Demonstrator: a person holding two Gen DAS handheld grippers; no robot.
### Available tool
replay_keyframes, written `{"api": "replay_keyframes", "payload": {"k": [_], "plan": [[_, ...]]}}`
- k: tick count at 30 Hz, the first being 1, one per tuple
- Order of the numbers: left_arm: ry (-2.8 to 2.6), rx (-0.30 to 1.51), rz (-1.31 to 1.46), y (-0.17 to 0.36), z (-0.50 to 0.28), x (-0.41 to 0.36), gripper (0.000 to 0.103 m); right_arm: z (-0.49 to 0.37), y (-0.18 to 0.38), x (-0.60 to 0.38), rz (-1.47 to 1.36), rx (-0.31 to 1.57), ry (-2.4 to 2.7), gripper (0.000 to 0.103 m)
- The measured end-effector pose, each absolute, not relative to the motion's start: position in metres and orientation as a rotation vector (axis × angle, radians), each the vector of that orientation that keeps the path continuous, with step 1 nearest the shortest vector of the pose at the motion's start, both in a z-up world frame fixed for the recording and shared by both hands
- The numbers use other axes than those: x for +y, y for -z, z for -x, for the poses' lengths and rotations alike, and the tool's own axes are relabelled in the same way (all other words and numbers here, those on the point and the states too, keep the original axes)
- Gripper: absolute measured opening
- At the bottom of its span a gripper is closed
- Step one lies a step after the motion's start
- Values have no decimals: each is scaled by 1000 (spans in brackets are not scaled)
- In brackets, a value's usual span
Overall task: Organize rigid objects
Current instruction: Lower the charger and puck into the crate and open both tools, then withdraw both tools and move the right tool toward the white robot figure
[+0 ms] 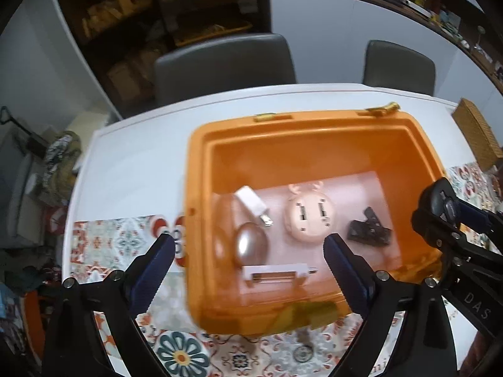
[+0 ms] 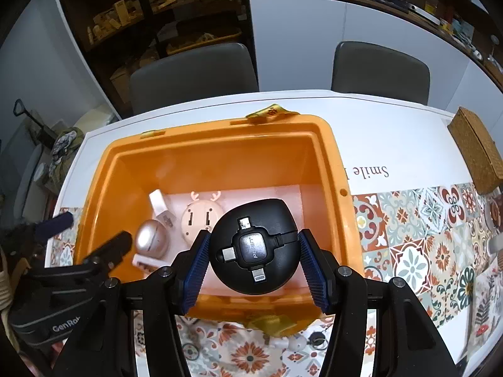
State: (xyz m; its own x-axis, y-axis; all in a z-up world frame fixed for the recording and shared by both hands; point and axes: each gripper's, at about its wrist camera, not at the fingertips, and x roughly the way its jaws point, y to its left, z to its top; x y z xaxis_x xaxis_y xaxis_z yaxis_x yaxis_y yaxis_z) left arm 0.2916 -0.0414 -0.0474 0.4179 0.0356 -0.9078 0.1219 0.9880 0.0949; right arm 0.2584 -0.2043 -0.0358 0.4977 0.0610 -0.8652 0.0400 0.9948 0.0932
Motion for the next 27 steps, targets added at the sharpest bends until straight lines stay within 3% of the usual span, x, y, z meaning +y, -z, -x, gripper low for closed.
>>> {"api": "replay_keyframes", "payload": {"k": [19, 21, 22, 23, 27], "plan": [[-19, 1076, -90, 32, -268, 5, 100, -257, 42, -166, -46, 1070, -79, 56], [-20, 1079, -73, 32, -267, 9, 100, -258, 42, -166, -49, 1075, -81, 61], [-20, 1077, -71, 32, -267, 10, 100, -256, 41, -167, -48, 1066, -75, 71], [-22, 1076, -72, 32, -266, 10, 100, -254, 38, -167, -45, 1048, -65, 74], [-13, 1066, -68, 28, -257, 8, 100, -247, 27, -168, -31, 1012, -54, 74]]}}
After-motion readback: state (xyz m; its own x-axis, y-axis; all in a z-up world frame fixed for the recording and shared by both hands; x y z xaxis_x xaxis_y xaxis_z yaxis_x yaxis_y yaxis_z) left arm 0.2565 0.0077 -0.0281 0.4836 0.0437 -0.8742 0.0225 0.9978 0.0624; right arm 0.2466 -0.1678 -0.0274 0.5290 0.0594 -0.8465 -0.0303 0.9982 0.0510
